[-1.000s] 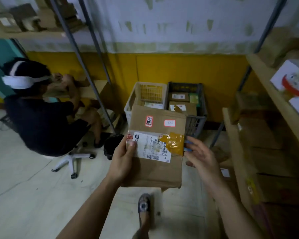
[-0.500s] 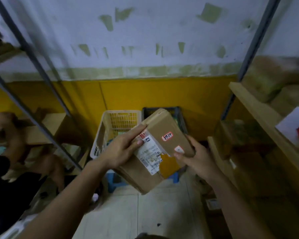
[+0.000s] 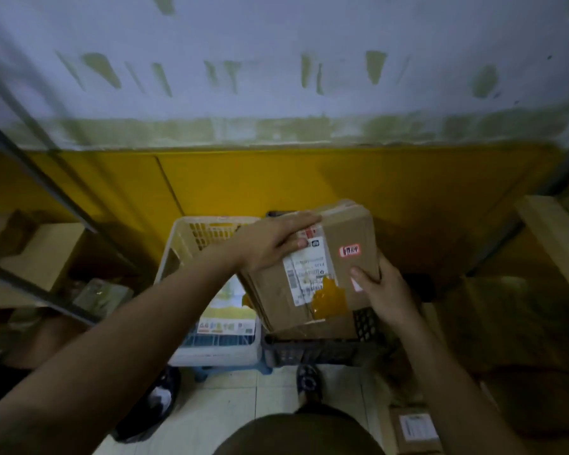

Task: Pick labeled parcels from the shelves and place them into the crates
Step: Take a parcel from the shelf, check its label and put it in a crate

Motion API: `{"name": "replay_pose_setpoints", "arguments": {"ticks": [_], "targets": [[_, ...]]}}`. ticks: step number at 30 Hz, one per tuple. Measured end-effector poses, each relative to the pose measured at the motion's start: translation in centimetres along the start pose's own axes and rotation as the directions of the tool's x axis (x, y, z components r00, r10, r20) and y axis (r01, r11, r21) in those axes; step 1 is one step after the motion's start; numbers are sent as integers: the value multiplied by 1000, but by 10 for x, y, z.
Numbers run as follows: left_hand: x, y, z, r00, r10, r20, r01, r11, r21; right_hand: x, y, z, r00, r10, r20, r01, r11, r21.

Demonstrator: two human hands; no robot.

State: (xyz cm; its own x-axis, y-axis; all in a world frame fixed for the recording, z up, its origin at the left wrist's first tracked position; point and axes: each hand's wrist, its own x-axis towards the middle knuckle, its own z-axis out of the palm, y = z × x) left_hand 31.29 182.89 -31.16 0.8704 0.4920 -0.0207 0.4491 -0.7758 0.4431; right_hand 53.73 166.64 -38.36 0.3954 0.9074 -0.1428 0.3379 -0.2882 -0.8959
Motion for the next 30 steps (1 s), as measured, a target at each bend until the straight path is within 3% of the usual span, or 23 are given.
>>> {"name": "replay_pose_setpoints", "arguments": {"ticks": [3,5,6,8,10,11,13,14,19,22,25,30], "targets": [[61,-35,-1,996,-90,22,89,995,53,62,9,-4,999,46,-29,-46,999,14],[93,-57,-5,960,-271,-68,277,956,96,99,15,-4,994,96,-45,-94,995,38],[103,-68,-6,910,-392,-135,400,916,33,117,19,-5,991,123,-44,-121,992,45],[113,-88,-1,742,-645,-182,590,757,-280,149,31,-5,980,196,-20,-194,979,64],[112,-106,20,596,-803,28,643,455,-616,174,43,-4,956,295,5,-294,953,78],[109,-109,33,565,-806,178,658,310,-687,183,47,-3,944,331,13,-331,941,74],[108,-109,58,536,-740,407,707,129,-695,200,54,0,916,399,48,-401,916,28],[111,-109,68,524,-727,443,709,85,-700,207,58,1,893,445,72,-446,895,1],[132,-126,88,506,-801,320,639,100,-762,250,67,-7,774,623,113,-627,779,2],[143,-144,91,543,-768,340,634,109,-766,277,64,-15,786,597,161,-609,793,31],[154,-154,98,571,-737,361,636,121,-762,295,66,-11,788,586,192,-584,809,-73],[170,-172,116,553,-775,306,642,163,-750,311,83,7,783,590,195,-594,803,-43]]}}
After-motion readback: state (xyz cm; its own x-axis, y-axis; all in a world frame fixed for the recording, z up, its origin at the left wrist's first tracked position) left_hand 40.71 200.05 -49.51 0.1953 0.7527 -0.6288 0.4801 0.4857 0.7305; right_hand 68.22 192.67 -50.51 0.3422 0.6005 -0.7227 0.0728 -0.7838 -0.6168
